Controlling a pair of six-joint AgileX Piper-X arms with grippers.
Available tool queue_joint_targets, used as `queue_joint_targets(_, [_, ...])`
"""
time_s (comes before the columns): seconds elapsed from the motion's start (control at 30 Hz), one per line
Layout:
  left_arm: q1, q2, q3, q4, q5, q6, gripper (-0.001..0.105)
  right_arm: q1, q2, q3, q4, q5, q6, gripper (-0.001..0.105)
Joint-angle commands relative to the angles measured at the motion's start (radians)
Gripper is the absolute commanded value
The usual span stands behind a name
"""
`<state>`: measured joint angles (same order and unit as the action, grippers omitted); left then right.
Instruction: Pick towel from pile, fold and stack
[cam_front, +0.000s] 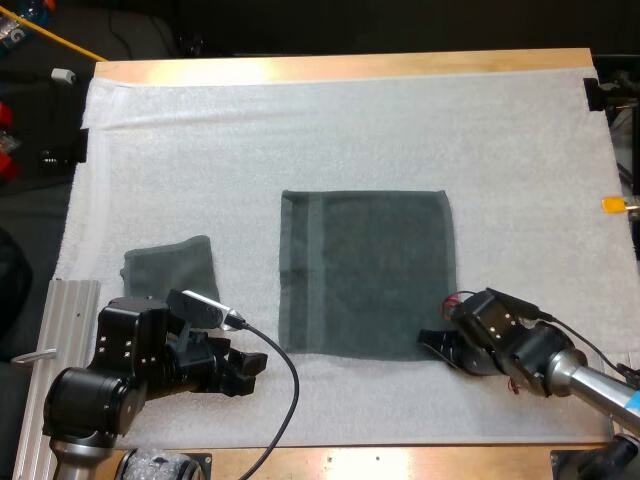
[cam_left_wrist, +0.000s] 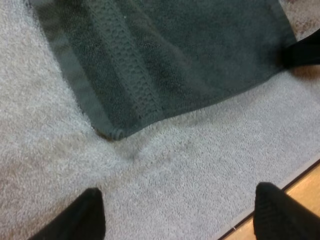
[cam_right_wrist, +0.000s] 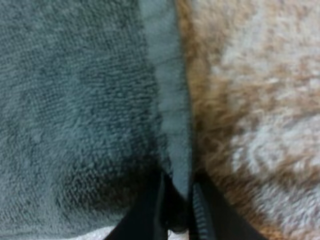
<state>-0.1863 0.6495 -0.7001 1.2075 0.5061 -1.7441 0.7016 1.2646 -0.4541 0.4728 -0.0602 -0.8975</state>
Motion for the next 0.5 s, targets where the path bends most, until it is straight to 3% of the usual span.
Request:
queue_joint_targets(0.0, [-0.005,-0.002,-0.002,-0.002,0.008,-0.009,0.061,0.003,-0.011,0.011,0.004,-0.027,-0.003,0.0])
queue_joint_targets(0.2, [-0.005,0.029,0.011,-0.044,0.013,-0.009,0.061,0.003,-0.119,0.011,0.071,-0.022,-0.005,0.0])
queue_joint_targets(0.33, [-0.007,0.071,0.043,-0.107,0.12,-0.02,0.061,0.003,-0.182,0.011,0.161,-0.003,-0.022,0.0])
queue_joint_targets(0.47, [-0.025,0.127,0.073,-0.164,0.118,-0.046,0.061,0.003,-0.219,0.011,0.194,0.005,-0.054,0.0])
